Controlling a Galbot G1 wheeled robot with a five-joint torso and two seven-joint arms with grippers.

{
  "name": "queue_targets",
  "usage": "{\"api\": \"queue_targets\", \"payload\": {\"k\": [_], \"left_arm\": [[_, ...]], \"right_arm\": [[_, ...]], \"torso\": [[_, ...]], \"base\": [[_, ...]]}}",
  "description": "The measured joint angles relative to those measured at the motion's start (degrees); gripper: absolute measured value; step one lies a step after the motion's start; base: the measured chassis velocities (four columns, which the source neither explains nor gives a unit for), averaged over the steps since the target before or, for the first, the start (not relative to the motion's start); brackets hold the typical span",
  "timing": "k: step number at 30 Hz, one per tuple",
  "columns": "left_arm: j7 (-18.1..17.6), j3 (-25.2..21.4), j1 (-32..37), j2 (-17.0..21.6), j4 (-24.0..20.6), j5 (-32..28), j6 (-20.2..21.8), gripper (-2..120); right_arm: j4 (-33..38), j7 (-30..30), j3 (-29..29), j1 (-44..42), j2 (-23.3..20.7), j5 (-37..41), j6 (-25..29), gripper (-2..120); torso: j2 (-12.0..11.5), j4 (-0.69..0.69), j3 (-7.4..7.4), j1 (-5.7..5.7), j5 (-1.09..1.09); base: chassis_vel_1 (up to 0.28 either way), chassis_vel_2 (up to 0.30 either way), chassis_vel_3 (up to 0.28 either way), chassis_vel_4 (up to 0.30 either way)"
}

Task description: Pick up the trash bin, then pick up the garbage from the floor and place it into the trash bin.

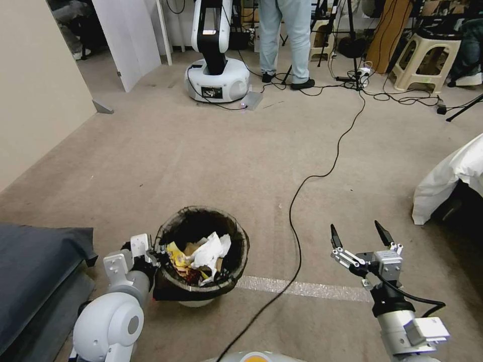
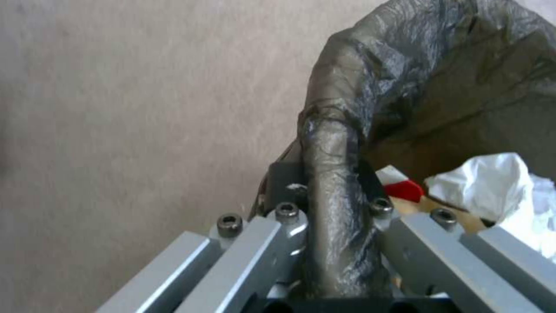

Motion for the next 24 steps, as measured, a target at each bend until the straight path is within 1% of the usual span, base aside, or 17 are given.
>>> {"api": "queue_targets", "payload": {"k": [5,8,16,24], "left_arm": [[-1.04,-0.78,0.0,0.12,1.48,-2.69,0.0,3],[-3.33,-0.84,-0.18,0.24,2.77,-7.22,0.0,3],[-4.61,-0.77,-0.62,0.28,4.82,-9.17,-0.09,3],[-4.73,-0.66,-1.02,0.33,5.85,-9.55,-0.32,3]], "right_arm": [[-0.18,0.0,-0.38,0.04,0.2,-0.17,0.0,100],[-0.4,0.0,-0.77,0.06,0.39,-0.51,0.0,100],[-0.59,0.05,-0.88,-0.01,0.45,-0.6,0.03,100],[-0.72,0.09,-1.08,0.06,0.46,-0.66,0.05,100]], "torso": [[0.0,0.01,0.0,0.0,0.0],[0.0,0.0,0.0,0.0,0.0],[0.0,0.01,0.0,0.0,0.0],[0.0,0.01,0.0,0.0,0.0]], "base": [[0.0,0.0,0.0,0.0],[0.0,0.0,0.0,0.0],[0.0,0.0,0.0,0.0],[0.0,0.0,0.0,0.0]]}}
